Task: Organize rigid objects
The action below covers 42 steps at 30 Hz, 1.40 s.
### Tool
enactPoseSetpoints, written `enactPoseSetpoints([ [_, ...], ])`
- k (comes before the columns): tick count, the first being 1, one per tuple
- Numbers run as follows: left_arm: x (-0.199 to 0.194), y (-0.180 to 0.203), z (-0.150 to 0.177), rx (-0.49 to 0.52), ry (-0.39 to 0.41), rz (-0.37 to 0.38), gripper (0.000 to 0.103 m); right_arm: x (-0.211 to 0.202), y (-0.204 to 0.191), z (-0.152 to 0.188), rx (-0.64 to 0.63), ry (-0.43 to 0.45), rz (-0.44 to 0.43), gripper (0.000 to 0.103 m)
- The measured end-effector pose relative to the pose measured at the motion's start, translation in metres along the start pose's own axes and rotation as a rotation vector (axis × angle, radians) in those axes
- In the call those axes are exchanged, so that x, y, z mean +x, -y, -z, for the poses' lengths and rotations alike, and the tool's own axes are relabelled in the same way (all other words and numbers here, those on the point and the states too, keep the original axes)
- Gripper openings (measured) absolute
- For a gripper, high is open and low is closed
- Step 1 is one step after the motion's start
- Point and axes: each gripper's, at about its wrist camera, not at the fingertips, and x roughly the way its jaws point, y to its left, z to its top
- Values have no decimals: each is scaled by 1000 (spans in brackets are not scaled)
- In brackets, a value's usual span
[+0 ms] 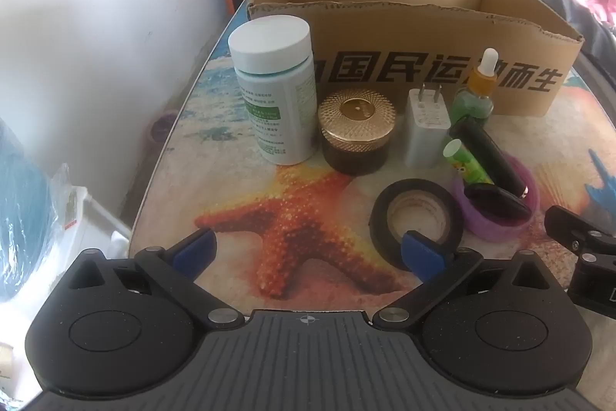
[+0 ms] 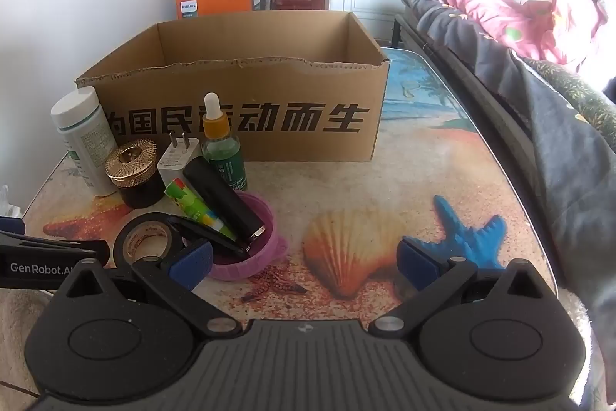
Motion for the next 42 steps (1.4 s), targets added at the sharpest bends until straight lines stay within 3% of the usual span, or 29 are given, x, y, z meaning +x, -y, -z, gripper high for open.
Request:
enactPoseSetpoints([
  [42,-1,-1,0,14,-5,-18,103,-1,3,-3,5,10,-28,103],
])
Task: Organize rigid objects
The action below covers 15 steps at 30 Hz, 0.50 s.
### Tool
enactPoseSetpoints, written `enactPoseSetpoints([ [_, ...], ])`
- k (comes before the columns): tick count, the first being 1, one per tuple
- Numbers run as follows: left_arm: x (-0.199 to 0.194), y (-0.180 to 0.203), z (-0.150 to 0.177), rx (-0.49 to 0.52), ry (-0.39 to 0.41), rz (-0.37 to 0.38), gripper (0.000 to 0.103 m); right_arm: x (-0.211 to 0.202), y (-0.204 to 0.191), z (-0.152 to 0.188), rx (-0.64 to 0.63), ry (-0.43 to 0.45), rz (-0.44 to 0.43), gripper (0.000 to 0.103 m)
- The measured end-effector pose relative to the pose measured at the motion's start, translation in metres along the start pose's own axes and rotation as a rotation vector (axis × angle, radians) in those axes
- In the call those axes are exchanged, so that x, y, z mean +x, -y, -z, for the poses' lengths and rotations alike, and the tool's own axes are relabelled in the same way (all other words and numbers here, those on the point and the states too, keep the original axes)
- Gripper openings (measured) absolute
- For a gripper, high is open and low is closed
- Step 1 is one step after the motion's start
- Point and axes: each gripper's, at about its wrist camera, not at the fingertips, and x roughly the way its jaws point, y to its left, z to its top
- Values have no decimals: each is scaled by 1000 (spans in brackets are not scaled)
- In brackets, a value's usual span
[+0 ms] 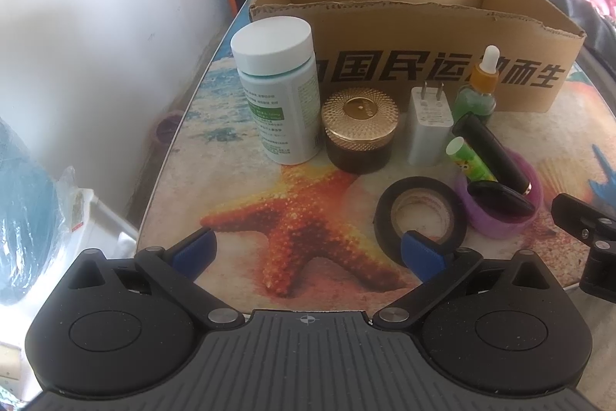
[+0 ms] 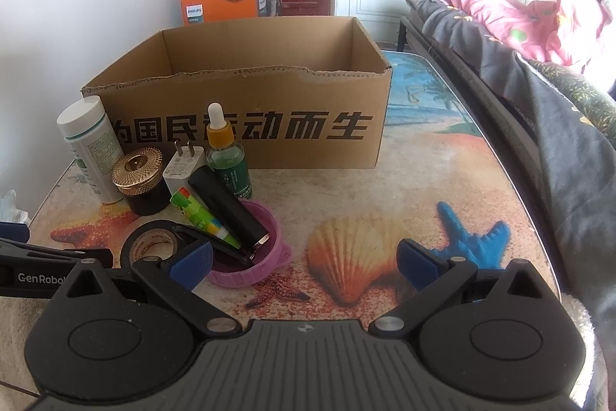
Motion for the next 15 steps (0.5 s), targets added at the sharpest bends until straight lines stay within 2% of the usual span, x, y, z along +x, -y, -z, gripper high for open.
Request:
enactPoseSetpoints([
  [15,1,0,1,3,-6,-5,103,-2,0,1,6,14,-1,103],
])
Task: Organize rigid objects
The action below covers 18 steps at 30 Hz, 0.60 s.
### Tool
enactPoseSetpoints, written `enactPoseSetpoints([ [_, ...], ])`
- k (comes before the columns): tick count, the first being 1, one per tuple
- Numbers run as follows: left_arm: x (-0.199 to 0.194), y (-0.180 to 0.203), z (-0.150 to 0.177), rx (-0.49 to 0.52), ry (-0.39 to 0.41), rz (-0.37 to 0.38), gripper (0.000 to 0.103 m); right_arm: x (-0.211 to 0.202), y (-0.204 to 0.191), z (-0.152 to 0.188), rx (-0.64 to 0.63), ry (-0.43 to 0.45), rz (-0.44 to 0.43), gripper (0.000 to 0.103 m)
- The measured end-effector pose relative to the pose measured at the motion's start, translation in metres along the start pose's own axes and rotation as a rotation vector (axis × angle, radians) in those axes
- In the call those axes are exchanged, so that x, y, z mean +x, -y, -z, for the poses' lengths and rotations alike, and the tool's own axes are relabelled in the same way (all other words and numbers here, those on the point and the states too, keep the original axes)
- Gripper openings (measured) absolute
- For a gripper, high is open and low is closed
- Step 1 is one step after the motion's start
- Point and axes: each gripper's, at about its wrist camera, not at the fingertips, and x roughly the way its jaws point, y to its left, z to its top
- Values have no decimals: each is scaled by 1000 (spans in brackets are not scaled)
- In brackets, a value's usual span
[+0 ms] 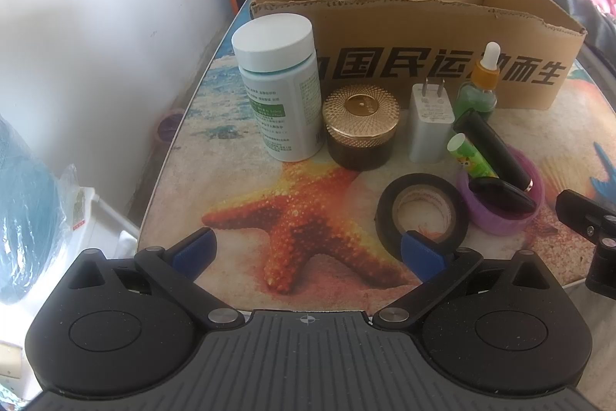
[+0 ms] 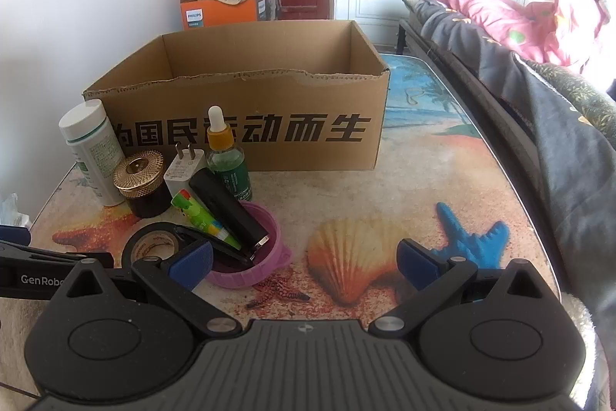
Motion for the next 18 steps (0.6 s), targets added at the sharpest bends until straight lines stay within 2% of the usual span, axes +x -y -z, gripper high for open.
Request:
enactPoseSetpoints([
  [12,2,0,-1,4,0,-1,103,-4,5,-1,9,61,-22,103],
  [15,-1,1,-1,19,31,24,103,-6,9,-2,-8,104,-26,103],
  [18,-6,4,-1,42,69,80,103,-8,18,-6,-11,142,-59,103],
])
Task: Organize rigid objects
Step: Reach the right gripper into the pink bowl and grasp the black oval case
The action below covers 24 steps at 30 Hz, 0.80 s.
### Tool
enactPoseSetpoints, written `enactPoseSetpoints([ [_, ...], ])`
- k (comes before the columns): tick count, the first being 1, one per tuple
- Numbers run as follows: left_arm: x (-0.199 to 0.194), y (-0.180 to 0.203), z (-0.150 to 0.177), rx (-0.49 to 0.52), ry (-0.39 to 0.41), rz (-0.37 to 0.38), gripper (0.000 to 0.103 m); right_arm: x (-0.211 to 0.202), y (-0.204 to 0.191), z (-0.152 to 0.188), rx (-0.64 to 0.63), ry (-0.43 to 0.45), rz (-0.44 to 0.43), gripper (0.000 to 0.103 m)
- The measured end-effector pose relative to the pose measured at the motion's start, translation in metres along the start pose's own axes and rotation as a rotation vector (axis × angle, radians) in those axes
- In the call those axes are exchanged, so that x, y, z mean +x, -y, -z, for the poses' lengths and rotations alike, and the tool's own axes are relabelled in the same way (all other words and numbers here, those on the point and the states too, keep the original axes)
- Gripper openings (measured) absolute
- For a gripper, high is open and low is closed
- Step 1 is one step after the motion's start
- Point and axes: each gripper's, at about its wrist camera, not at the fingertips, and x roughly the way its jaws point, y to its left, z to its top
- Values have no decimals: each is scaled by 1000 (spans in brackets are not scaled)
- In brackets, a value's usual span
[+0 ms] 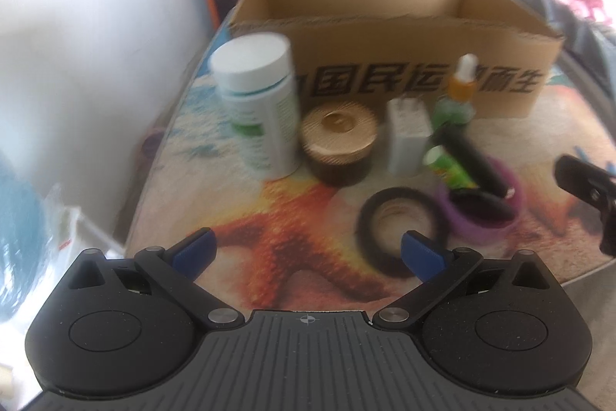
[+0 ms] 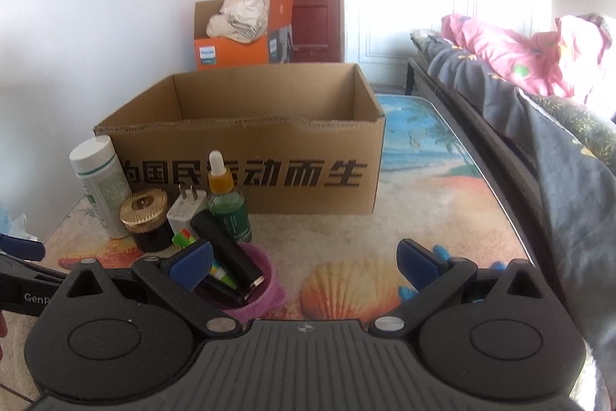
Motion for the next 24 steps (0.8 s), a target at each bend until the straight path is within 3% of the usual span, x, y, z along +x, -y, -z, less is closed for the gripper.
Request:
enactPoseSetpoints([
  [8,-7,23,2,115,101,160,101,5,35,-11,104,4,-215,101],
  [13,-6,41,1,176,109,236,93,19,46,-11,125,-59,-315,75],
  [21,1,55,0,228,85,313,59,33,37,-8,85,-132,-445,55],
  [24,4,55,-1,220,84,320,54,43,32,-11,81,-152,-464,44],
])
